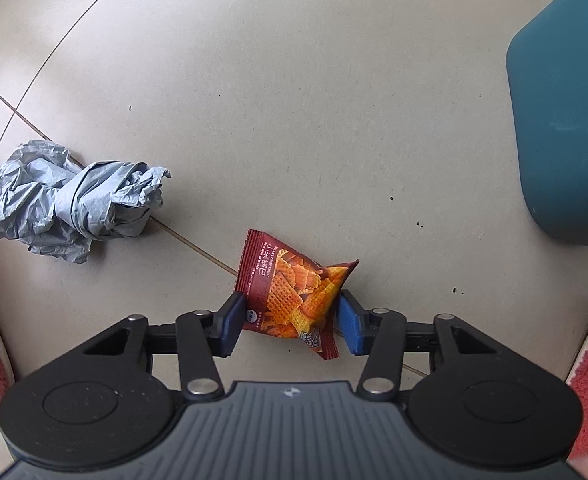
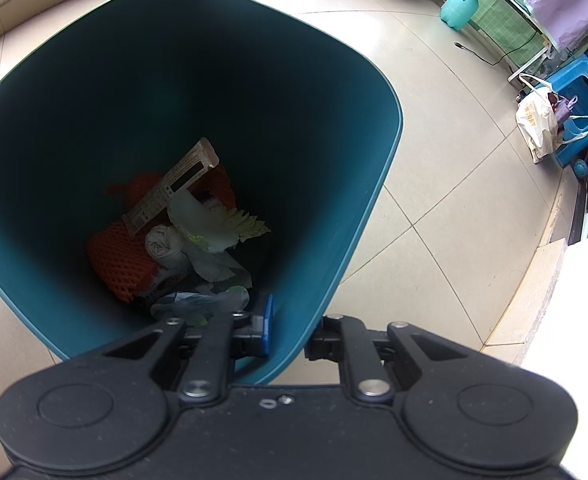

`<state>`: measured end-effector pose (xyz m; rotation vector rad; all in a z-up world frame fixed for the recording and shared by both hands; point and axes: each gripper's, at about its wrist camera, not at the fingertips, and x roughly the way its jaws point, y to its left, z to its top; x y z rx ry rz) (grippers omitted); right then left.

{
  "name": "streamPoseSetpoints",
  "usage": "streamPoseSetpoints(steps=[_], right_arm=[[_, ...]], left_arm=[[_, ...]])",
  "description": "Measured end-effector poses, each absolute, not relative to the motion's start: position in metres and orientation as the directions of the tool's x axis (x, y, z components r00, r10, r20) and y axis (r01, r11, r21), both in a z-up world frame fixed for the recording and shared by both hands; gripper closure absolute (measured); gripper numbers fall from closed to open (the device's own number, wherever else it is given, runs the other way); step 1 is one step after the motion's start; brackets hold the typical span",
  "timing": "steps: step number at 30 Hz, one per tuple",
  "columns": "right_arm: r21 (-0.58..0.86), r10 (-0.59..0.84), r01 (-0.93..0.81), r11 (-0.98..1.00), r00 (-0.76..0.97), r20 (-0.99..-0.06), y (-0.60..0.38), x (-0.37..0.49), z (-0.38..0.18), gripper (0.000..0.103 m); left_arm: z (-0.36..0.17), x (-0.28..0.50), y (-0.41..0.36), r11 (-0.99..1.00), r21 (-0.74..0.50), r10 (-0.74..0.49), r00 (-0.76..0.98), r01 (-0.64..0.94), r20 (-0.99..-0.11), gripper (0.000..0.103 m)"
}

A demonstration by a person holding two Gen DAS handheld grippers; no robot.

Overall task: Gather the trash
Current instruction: 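Close the left gripper on the orange chip bag, then carry the chip bag into the wastebasket with the left gripper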

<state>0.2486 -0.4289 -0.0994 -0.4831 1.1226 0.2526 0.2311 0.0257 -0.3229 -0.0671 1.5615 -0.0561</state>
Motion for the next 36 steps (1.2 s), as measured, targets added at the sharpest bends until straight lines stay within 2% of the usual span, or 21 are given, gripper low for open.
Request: streamPoseSetpoints(steps=[3, 5, 11, 16, 25, 36], right_arm=[[-0.244, -0.046, -0.430, 0.870, 0.420, -0.906, -0.429, 0.248, -0.099, 0.089], [-0.243, -0.046, -0.428, 0.870, 0.421, -0.906, -0.429, 0.248, -0.100, 0.089], [-0.244, -0.047, -0.426, 0.871, 0.423, -0.905, -0.429, 0.248, -0.100, 0.089], [-0.246, -0.049, -0.426, 0.870, 0.424, -0.904, -0.429, 0.248, -0.099, 0.089], [-0.248, -0.049, -0.426, 0.870, 0.425, -0.904, -0.429, 0.247, -0.099, 0.089], [-0.247, -0.049, -0.425, 0.871, 0.425, -0.904, -0.429, 0.247, -0.099, 0.089]], left_arm=[[-0.318, 0.230, 0.026, 0.998, -0.066, -0.067, 0.034, 0.008, -0.997, 0.071], [-0.314, 0.231, 0.026, 0.998, -0.067, -0.067, 0.041, 0.004, -0.997, 0.074], [-0.301, 0.235, 0.030, 0.999, -0.045, -0.045, 0.051, -0.012, -0.998, 0.080], [-0.278, 0.241, 0.030, 0.999, -0.024, -0.022, 0.069, -0.025, -0.997, 0.081], [-0.184, 0.257, 0.004, 0.997, -0.072, -0.072, 0.215, 0.007, -0.974, 0.081], [-0.039, 0.263, -0.045, 0.980, -0.117, -0.176, 0.428, 0.159, -0.887, 0.081]])
